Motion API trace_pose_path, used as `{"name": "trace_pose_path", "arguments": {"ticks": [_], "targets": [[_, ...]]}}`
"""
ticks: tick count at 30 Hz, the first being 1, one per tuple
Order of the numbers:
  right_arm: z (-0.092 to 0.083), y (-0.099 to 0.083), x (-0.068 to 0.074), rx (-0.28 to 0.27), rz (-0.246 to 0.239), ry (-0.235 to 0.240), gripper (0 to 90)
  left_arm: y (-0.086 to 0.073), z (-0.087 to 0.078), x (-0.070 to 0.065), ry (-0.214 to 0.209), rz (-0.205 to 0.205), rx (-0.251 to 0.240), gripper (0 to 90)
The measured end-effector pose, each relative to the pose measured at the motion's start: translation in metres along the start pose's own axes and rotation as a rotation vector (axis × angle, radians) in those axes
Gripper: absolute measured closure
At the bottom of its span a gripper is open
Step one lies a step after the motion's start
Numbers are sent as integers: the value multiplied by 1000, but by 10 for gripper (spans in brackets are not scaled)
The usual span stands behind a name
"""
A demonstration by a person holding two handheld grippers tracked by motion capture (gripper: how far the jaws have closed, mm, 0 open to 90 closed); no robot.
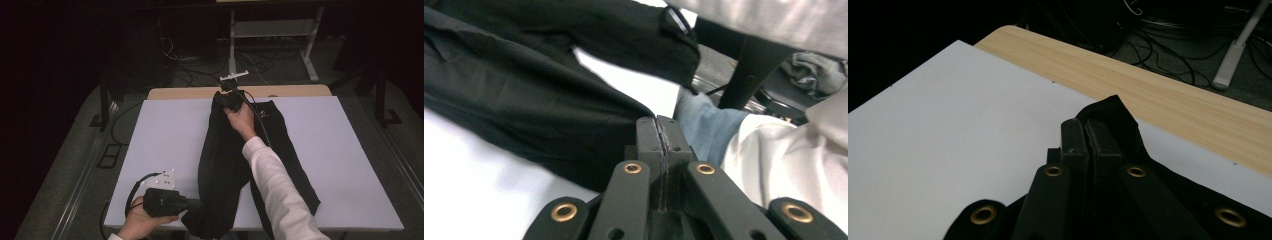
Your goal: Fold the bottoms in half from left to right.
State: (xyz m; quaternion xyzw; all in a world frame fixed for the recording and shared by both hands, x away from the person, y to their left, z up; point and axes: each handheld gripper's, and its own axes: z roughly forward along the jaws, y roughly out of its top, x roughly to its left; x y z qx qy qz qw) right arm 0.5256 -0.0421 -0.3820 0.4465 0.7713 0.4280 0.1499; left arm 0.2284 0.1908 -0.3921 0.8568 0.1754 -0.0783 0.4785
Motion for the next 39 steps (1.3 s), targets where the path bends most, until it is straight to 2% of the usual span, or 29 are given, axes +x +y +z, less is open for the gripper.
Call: {"name": "trace_pose_path", "arguments": {"ticks": [10,16,21,27,39], "targets": [[-14,0,-13,-20,28,6,861,20,19,-15,-74,60,-10,889],[-19,-2,-19,-20,29,4,861,29,31,-18,-113,62,-26,889],[-23,-4,-24,-19,29,8,861,34,40,-20,-137,83,-41,889],[-29,-7,-30,-17,29,14,861,41,51,-23,-162,94,-44,889],[-42,-16,-46,-15,36,-10,861,55,72,-30,-175,112,-24,889]]}}
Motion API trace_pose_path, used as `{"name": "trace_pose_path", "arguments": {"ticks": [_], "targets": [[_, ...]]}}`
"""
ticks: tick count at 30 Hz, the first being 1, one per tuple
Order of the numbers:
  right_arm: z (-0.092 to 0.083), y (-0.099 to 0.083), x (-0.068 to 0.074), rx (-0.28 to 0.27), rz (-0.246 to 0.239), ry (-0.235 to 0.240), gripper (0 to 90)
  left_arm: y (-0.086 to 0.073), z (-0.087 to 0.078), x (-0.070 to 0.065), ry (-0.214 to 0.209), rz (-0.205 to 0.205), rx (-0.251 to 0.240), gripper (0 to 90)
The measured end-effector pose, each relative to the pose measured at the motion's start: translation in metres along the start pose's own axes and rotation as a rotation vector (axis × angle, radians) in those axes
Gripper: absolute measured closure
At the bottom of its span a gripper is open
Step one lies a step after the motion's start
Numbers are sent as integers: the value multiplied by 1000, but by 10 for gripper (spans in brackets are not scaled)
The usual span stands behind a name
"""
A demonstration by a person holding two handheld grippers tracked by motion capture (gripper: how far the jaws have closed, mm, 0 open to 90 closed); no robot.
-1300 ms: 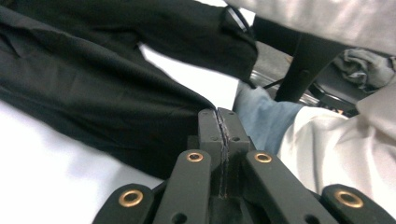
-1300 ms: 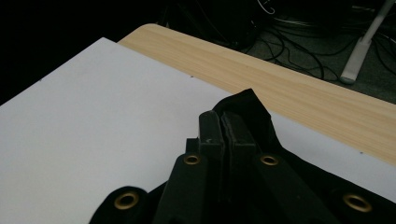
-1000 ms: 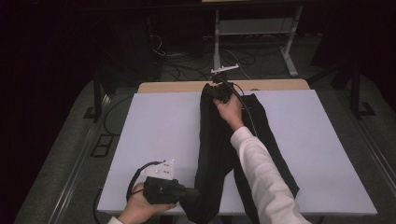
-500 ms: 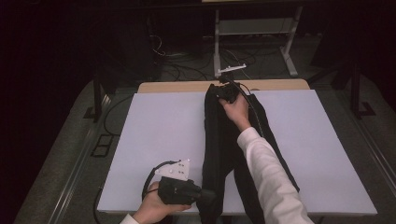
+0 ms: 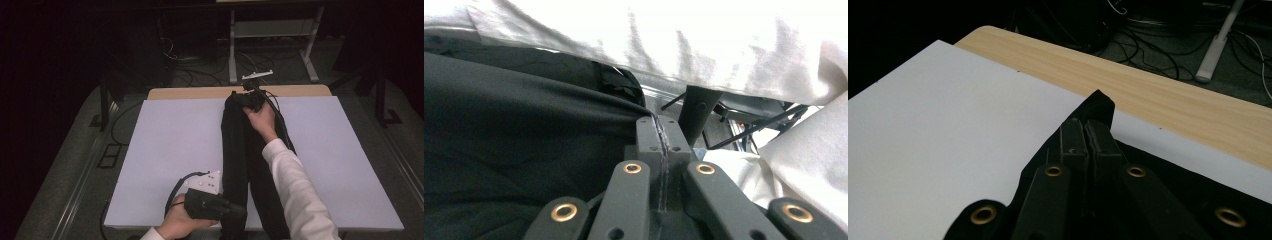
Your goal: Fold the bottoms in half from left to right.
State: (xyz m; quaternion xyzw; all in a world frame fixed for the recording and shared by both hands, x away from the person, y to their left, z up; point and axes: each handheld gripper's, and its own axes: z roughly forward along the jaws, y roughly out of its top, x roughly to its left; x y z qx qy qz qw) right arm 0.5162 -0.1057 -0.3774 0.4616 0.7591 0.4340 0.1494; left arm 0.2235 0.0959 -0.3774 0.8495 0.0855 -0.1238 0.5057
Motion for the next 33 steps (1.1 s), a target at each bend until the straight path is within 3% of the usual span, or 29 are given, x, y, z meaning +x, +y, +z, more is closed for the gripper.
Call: {"name": "trace_pose_path", "arguments": {"ticks": [7,15,33], "targets": [[-6,-3,-8,-15,1,16,861,7,12,-1,23,4,14,890],[-7,-6,-15,-3,-7,14,861,12,34,1,8,0,10,889],[-27,-15,-51,1,-13,10,861,25,76,1,6,1,1,889]]}}
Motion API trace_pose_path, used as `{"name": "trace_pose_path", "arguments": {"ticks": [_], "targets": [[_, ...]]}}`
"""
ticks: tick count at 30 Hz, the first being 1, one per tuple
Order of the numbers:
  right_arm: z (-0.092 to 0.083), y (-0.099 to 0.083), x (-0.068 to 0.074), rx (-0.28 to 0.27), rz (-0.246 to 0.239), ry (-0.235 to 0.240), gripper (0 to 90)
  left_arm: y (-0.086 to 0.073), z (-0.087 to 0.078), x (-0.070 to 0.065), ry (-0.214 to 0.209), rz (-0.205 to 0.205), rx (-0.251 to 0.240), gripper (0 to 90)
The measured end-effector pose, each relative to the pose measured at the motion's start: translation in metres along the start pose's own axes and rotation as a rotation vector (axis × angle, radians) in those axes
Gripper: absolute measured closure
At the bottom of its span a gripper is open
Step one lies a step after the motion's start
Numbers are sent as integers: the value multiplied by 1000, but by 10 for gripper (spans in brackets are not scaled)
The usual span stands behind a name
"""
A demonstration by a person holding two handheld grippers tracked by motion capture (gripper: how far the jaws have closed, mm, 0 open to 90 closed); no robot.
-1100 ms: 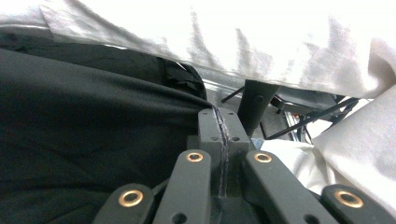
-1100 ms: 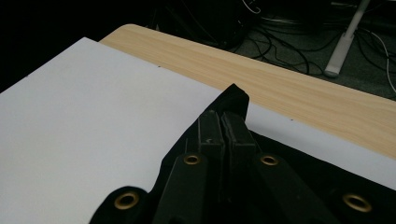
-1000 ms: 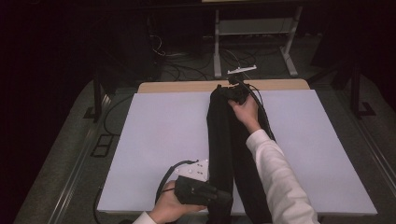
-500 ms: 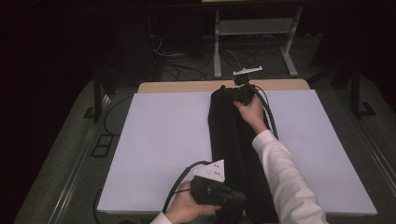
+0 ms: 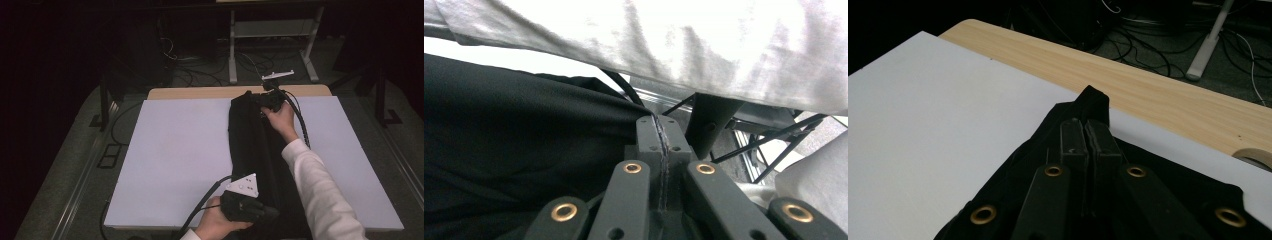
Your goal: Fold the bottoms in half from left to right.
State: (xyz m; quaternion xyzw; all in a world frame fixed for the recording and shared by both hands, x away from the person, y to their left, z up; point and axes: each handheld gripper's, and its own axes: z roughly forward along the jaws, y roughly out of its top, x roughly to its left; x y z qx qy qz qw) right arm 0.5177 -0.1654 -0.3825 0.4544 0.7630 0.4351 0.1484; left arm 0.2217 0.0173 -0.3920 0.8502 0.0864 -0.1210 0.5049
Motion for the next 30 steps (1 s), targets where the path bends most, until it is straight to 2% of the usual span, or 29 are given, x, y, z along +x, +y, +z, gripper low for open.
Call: {"name": "trace_pose_path", "arguments": {"ticks": [5,10,13,18,22,26,30], "targets": [[-3,-4,-9,12,-12,27,861,6,14,1,-1,3,0,889],[-3,-9,-17,26,-37,29,861,9,32,3,3,2,20,889],[-3,-14,-23,33,-33,44,861,10,40,5,2,-5,24,889],[-2,-20,-31,48,-26,27,861,9,51,8,14,-17,28,889],[-4,-23,-37,28,-7,23,861,8,58,8,34,-11,60,889],[-3,-27,-41,47,-18,10,861,9,64,8,54,2,105,889],[-5,-29,-44,47,-13,0,860,10,69,10,49,1,108,889]]}}
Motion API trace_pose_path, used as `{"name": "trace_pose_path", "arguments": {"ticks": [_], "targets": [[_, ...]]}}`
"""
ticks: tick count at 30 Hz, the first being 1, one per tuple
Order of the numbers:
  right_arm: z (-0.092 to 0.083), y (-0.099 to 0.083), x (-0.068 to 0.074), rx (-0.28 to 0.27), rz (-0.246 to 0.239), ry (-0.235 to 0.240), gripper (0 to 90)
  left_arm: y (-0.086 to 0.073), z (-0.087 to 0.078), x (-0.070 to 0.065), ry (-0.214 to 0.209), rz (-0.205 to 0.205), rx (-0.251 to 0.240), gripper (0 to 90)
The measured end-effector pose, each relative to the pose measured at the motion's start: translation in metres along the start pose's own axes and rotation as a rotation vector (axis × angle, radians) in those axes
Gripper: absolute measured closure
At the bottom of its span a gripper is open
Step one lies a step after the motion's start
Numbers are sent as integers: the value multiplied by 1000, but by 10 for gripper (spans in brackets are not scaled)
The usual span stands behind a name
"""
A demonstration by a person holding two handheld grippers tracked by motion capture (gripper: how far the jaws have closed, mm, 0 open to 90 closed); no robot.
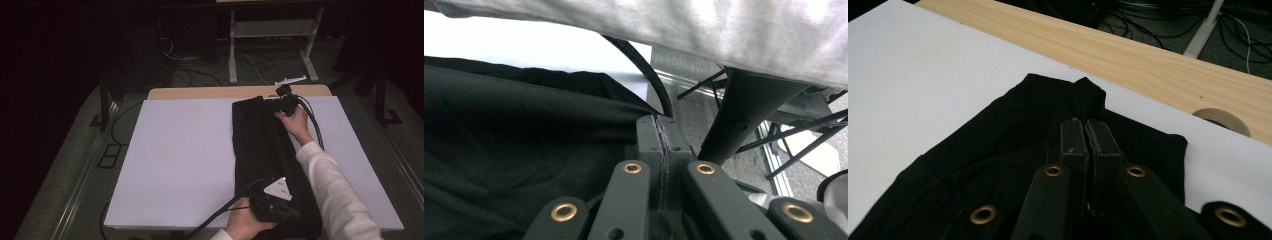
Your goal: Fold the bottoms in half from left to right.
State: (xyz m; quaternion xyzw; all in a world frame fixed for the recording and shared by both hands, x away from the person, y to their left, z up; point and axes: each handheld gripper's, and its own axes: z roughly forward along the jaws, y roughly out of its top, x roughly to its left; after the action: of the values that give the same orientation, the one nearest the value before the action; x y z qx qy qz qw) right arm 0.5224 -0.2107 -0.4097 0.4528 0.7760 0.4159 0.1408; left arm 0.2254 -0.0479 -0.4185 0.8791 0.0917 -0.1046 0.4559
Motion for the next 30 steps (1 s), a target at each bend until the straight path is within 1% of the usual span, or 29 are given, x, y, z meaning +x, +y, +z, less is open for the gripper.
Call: {"name": "trace_pose_path", "arguments": {"ticks": [4,6,10,11,12,14,16,19,24,28,30], "targets": [[-3,-1,-4,-4,9,-3,861,3,6,1,0,-11,5,889],[-5,-2,-7,-9,9,-4,861,6,9,1,5,-4,21,889],[-8,-4,-12,-22,17,-5,860,9,15,1,5,-2,27,888],[-8,-4,-14,-22,20,-5,860,10,17,2,5,4,28,888],[-9,-5,-15,-25,22,-3,860,11,18,2,4,-2,25,888],[-9,-6,-18,-28,25,-3,860,12,22,3,7,-3,39,888],[-9,-7,-20,-28,31,-4,860,13,26,3,11,-3,49,888],[-9,-9,-21,-23,27,-11,860,15,31,4,5,-3,60,888],[-12,-9,-23,-26,25,-14,860,19,36,4,9,-1,68,888],[-11,-9,-23,-23,23,-17,860,20,39,5,11,-11,75,888],[-11,-10,-24,-23,23,-16,860,21,41,6,14,-29,76,888]]}}
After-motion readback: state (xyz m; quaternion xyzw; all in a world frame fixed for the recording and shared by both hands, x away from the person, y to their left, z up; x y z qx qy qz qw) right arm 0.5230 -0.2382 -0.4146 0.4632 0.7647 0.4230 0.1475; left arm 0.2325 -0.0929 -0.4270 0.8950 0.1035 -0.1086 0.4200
